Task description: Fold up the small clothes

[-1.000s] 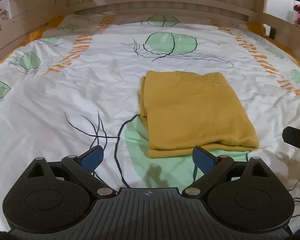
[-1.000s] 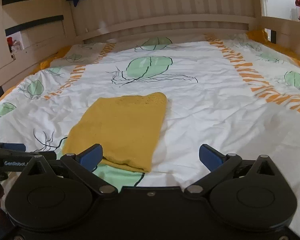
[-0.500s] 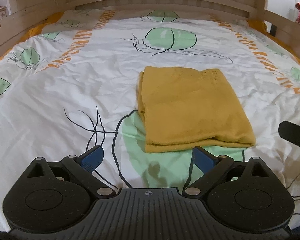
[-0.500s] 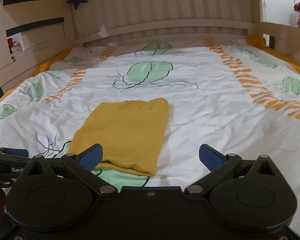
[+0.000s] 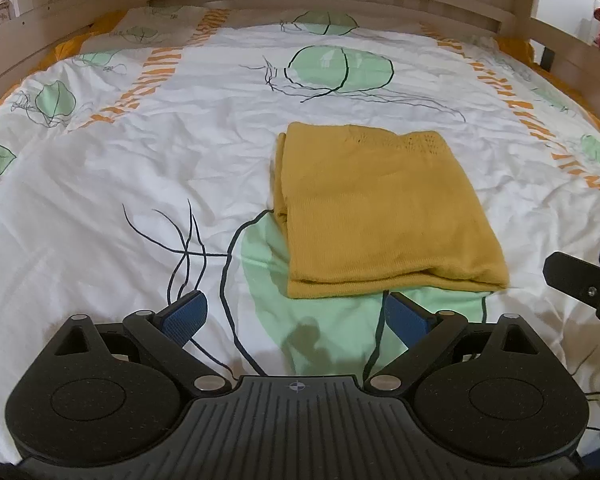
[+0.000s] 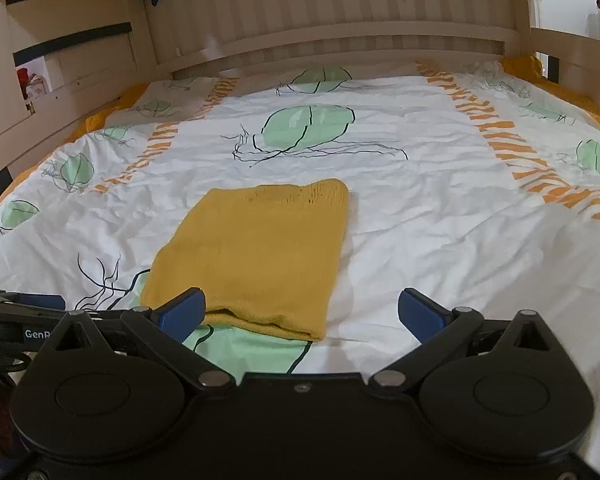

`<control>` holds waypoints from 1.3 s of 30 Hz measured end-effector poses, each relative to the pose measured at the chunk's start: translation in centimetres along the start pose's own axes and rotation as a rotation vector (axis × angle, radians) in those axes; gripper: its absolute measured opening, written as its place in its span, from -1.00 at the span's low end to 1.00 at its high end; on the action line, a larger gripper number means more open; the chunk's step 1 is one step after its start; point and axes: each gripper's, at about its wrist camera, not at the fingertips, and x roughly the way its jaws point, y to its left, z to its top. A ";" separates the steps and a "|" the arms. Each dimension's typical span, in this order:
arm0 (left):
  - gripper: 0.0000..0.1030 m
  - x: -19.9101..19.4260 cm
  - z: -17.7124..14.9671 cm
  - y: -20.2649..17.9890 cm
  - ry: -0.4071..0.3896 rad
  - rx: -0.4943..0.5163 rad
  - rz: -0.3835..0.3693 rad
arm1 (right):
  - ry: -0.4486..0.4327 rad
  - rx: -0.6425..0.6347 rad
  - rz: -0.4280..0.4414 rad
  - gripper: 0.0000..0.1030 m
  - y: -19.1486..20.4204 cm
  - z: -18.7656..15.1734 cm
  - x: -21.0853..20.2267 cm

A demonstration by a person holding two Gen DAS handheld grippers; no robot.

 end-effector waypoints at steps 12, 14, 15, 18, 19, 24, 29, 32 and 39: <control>0.87 0.3 0.1 0.7 0.012 -0.018 0.004 | 0.028 -0.021 -0.002 0.99 0.6 0.3 0.6; 0.87 0.3 0.1 0.8 0.012 -0.021 0.005 | 0.032 -0.023 -0.004 0.99 0.6 0.3 0.7; 0.87 0.3 0.1 1.0 0.012 -0.022 0.006 | 0.035 -0.023 -0.006 0.99 0.6 0.3 0.7; 0.87 0.4 0.2 1.2 0.016 -0.027 0.008 | 0.042 -0.024 -0.011 0.99 0.7 0.4 0.8; 0.87 0.4 0.2 1.3 0.017 -0.029 0.009 | 0.043 -0.024 -0.012 0.99 0.7 0.3 0.8; 0.87 0.4 0.2 1.5 0.017 -0.032 0.011 | 0.049 -0.022 -0.013 0.99 0.8 0.3 0.9; 0.87 0.7 0.2 2.0 0.025 -0.036 0.015 | 0.057 -0.019 -0.013 0.99 0.8 0.3 1.1; 0.87 0.8 0.1 2.1 0.029 -0.041 0.016 | 0.063 -0.012 -0.013 0.99 0.8 0.2 1.2; 0.87 1.2 0.1 2.4 0.043 -0.048 0.015 | 0.076 -0.003 -0.012 0.99 0.7 0.1 1.5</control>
